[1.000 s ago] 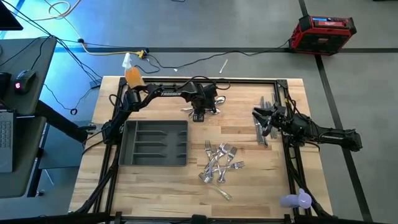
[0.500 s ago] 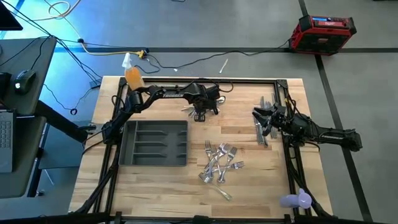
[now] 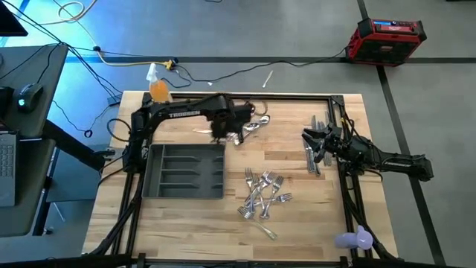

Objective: Sort silverware
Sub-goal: Put the silver spoon into the black silverware tray

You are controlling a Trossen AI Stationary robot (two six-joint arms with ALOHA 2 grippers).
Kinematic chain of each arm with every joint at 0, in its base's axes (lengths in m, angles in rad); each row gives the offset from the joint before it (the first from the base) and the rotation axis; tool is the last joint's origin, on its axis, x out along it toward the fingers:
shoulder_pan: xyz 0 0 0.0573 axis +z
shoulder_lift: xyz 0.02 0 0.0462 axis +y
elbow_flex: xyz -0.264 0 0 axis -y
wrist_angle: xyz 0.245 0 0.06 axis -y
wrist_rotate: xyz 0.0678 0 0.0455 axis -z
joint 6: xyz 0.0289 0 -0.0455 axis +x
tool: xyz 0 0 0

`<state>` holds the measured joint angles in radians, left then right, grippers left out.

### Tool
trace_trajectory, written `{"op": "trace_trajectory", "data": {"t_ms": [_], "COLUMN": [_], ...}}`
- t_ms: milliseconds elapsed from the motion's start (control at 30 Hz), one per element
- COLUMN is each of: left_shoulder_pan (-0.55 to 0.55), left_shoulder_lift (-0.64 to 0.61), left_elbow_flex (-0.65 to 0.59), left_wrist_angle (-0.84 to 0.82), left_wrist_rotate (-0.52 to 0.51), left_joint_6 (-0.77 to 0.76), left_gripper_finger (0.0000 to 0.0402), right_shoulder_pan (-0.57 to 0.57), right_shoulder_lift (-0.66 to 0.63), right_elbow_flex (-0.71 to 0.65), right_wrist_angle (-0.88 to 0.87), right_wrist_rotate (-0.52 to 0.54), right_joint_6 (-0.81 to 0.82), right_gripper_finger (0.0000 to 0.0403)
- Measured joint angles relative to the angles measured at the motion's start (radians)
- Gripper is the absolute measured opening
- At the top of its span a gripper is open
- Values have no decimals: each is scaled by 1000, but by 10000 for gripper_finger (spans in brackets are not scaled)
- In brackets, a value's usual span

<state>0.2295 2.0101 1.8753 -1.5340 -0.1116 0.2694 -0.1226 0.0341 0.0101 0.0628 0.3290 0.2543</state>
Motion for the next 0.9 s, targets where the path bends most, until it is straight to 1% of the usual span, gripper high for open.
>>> {"op": "trace_trajectory", "data": {"t_ms": [33,100,167,200,300,367,433,533,667,800,900], "left_shoulder_pan": [-7,-20,-24,-23,-7,9,28,55,98,132,156], "left_shoulder_lift": [-16,-68,-122,-141,-197,-237,-265,-265,-247,-239,-241], "left_elbow_flex": [-19,-78,-151,-186,-304,-377,-449,-535,-602,-625,-633], "left_wrist_angle": [-35,-30,-41,-41,-37,-33,-11,67,161,220,245], "left_wrist_rotate": [22,62,144,161,161,159,174,200,201,204,252], "left_joint_6": [-17,-49,-62,-79,-135,-146,-127,-77,-27,-19,3], "left_gripper_finger": [0,0,0,0,0,0,0,0,0,0,0], "right_shoulder_pan": [0,0,0,0,0,0,0,0,0,0,-3], "right_shoulder_lift": [0,0,0,0,0,0,0,0,0,0,0], "right_elbow_flex": [0,0,0,0,0,0,0,0,0,0,0], "right_wrist_angle": [0,0,0,0,1,1,4,7,11,16,16], "right_wrist_rotate": [0,-1,0,-1,-2,-4,-4,-4,7,12,12], "right_joint_6": [0,0,-1,-1,-3,-4,-6,-8,-11,-11,-11], "right_gripper_finger": [121,121,121,121,121,121,121,121,121,121,121]}}
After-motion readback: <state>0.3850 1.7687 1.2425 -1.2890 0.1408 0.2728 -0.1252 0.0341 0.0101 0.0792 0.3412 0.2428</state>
